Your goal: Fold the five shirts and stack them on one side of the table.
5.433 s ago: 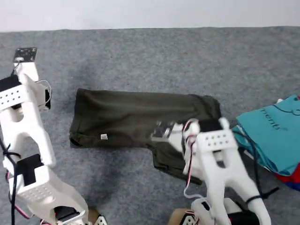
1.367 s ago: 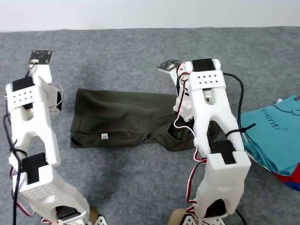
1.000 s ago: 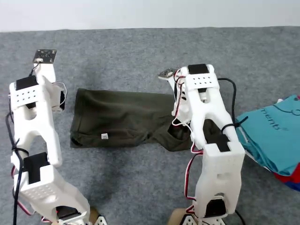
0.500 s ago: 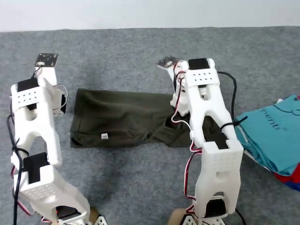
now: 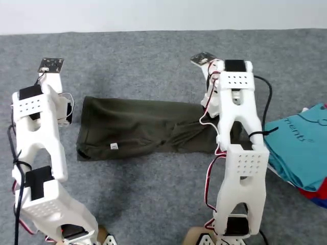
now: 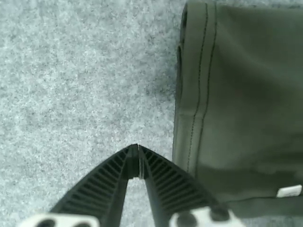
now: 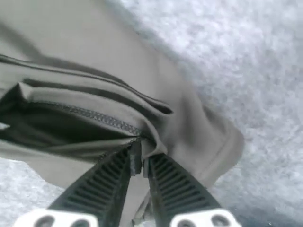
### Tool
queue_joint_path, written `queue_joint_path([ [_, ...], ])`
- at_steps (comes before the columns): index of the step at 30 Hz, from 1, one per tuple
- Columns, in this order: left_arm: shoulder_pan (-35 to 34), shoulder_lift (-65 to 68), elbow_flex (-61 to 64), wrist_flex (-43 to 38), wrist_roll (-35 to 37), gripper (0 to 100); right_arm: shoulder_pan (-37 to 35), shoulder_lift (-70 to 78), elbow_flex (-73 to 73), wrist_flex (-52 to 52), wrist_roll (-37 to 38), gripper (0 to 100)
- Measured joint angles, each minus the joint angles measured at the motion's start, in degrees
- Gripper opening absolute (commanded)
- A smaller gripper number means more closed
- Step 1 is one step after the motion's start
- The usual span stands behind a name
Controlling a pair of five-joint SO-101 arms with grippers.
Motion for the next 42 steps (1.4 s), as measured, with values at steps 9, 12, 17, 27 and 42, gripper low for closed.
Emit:
queue_joint_path([
  [9,0.0,0.0,0.0,0.0,0.0,0,1.0,0.0,0.0,0.1,-0.1,19.9],
  [12,0.0,0.0,0.0,0.0,0.0,0,-0.2,0.0,-1.2,1.5,-1.1,21.0],
  [17,0.0,0.0,0.0,0.0,0.0,0,-3.8,-0.1,-7.8,5.9,-1.2,20.6],
  [27,0.0,0.0,0.0,0.0,0.0,0,-10.2,-12.4,1.8,6.1,-0.8,1.5],
  [42,-2.4,-0.4,0.0,0.0,1.3,0,-22.1,-7.8,13.5,1.6,-0.7,0.9],
])
